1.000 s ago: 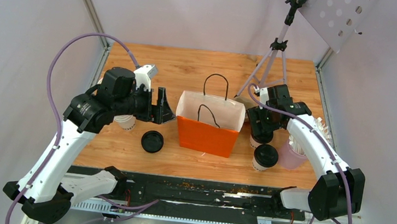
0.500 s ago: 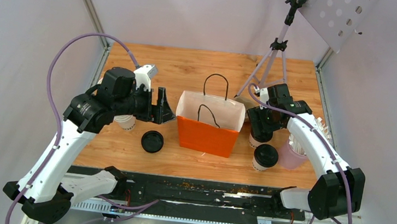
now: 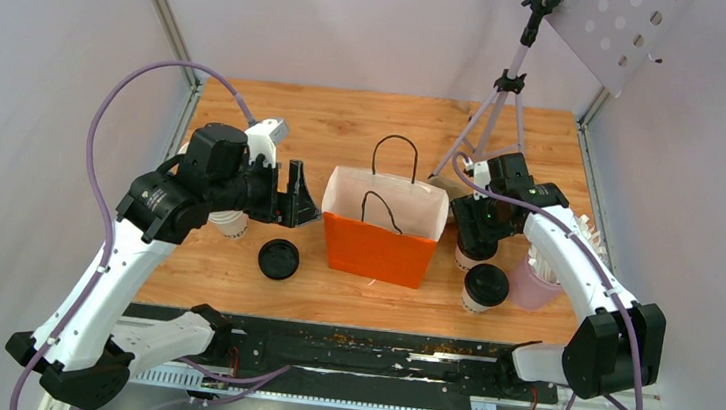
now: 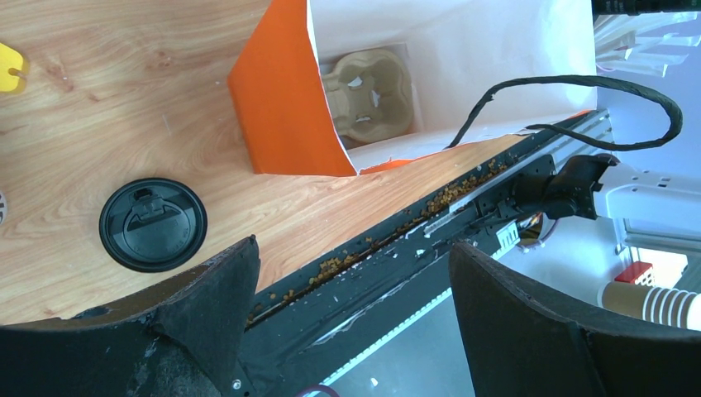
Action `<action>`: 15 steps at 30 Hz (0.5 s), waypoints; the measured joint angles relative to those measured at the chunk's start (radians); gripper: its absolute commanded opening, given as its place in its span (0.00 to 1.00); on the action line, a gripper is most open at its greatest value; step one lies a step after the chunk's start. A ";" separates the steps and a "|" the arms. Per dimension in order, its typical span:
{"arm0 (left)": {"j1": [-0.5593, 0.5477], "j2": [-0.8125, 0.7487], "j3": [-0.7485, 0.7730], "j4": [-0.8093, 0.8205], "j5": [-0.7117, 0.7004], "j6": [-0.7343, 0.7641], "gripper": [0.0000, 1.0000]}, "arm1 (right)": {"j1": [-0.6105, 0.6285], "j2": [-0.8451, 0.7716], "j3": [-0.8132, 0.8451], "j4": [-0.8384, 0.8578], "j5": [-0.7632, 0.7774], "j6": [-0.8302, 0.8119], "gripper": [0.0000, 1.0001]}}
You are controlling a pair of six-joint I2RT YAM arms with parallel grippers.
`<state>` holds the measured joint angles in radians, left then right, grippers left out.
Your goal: Pack the takeout coffee
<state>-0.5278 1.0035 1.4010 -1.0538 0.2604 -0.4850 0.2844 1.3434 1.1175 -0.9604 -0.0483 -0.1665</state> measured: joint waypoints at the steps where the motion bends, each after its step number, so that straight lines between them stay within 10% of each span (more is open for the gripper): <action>1: 0.000 0.000 0.000 0.000 0.000 0.000 0.91 | 0.000 0.000 0.000 0.000 0.000 0.000 0.78; 15: 0.000 0.006 0.000 0.000 -0.003 0.000 0.91 | 0.000 -0.005 0.000 -0.007 0.002 0.004 0.74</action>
<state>-0.5282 1.0096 1.4010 -1.0538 0.2577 -0.4850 0.2844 1.3388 1.1175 -0.9676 -0.0460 -0.1623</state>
